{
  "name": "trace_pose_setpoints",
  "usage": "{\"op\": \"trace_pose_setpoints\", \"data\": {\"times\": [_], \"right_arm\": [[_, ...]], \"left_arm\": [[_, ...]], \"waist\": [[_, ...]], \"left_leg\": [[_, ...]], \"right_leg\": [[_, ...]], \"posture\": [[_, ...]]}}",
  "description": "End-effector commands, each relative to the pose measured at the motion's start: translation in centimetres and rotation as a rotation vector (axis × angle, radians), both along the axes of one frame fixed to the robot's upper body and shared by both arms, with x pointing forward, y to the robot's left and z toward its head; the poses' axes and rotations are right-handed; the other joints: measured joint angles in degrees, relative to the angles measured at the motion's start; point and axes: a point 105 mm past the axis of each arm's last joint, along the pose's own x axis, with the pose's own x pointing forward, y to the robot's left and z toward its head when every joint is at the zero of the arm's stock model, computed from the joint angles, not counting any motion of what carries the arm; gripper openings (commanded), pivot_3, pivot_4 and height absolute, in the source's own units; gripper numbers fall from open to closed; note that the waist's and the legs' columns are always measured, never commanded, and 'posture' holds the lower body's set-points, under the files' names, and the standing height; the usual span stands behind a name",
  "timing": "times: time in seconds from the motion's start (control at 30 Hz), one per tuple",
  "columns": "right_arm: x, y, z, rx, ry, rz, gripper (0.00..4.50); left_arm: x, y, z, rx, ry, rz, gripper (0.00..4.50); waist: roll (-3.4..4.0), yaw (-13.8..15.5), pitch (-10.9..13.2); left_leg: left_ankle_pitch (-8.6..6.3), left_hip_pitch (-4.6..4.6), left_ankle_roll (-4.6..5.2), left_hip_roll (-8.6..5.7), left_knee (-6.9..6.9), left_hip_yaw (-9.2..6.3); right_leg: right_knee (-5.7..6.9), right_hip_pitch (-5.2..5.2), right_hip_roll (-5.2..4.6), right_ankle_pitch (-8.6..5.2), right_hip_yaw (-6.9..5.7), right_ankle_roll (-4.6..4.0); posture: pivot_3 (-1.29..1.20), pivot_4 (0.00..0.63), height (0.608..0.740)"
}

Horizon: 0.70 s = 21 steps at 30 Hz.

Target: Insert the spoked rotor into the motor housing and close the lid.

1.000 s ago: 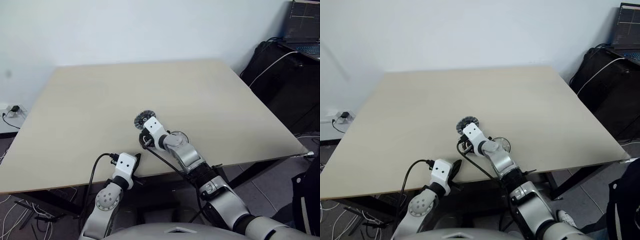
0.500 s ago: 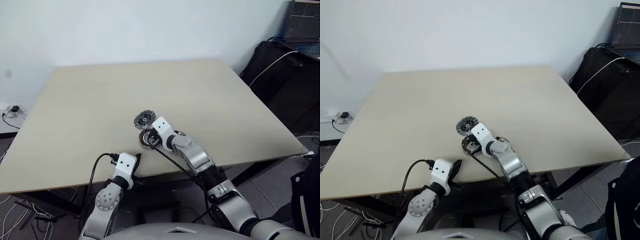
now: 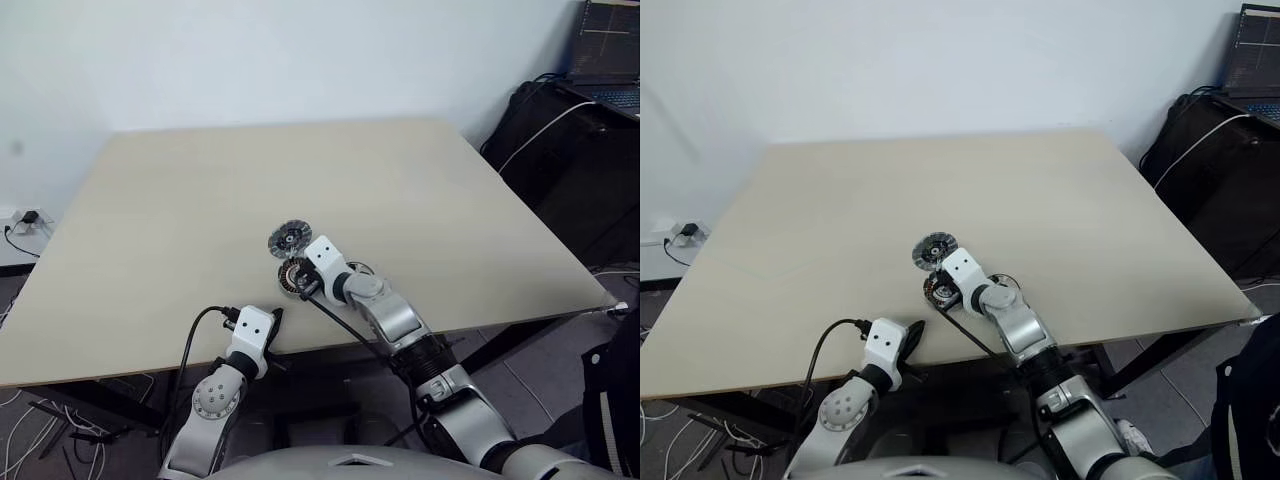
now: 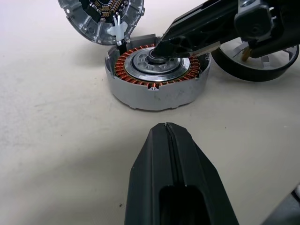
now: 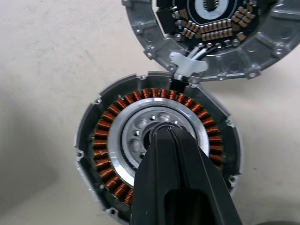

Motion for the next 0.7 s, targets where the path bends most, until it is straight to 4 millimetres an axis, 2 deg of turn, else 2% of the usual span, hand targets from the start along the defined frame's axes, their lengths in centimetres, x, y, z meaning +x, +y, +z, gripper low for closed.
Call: {"op": "trace_pose_setpoints", "data": {"times": [0.03, 0.3, 0.53, 0.7], "right_arm": [[-0.2, 1.2, 1.3, 0.040, -0.029, 0.032, 0.03], [-0.2, 2.1, 2.3, 0.090, -0.052, 0.047, 0.03], [1.1, 0.9, 5.7, 0.166, -0.184, -0.011, 0.03], [1.3, -1.6, 7.0, 0.155, -0.272, -0.084, 0.03]], "left_arm": [[0.3, -0.5, 1.6, -0.019, -0.053, -0.012, 0.00], [0.3, -0.5, 1.9, -0.020, -0.050, -0.010, 0.00], [0.3, -0.5, 1.9, -0.019, -0.049, -0.009, 0.00], [0.4, -0.4, 2.1, -0.018, -0.055, -0.004, 0.00]], "waist": [[0.00, 0.01, 0.00], [0.00, 0.00, 0.00], [-0.01, 0.04, 0.00], [-0.03, 0.17, -0.01]], "left_leg": [[0.00, 0.00, 0.00, 0.00, 0.00, 0.00], [0.00, 0.00, 0.00, 0.00, 0.03, 0.00], [0.00, -0.01, -0.01, 0.00, 0.06, 0.01], [0.01, -0.01, -0.01, 0.00, 0.06, 0.01]], "right_leg": [[0.01, 0.00, 0.00, 0.00, 0.00, 0.00], [0.09, -0.03, 0.00, 0.00, 0.01, 0.00], [0.13, -0.05, 0.00, 0.00, 0.02, 0.00], [0.14, -0.06, -0.01, -0.01, 0.03, -0.01]], "posture": [[0.00, 0.000, 0.740], [0.00, 0.000, 0.740], [0.00, 0.000, 0.740], [0.00, 0.000, 0.740]]}}
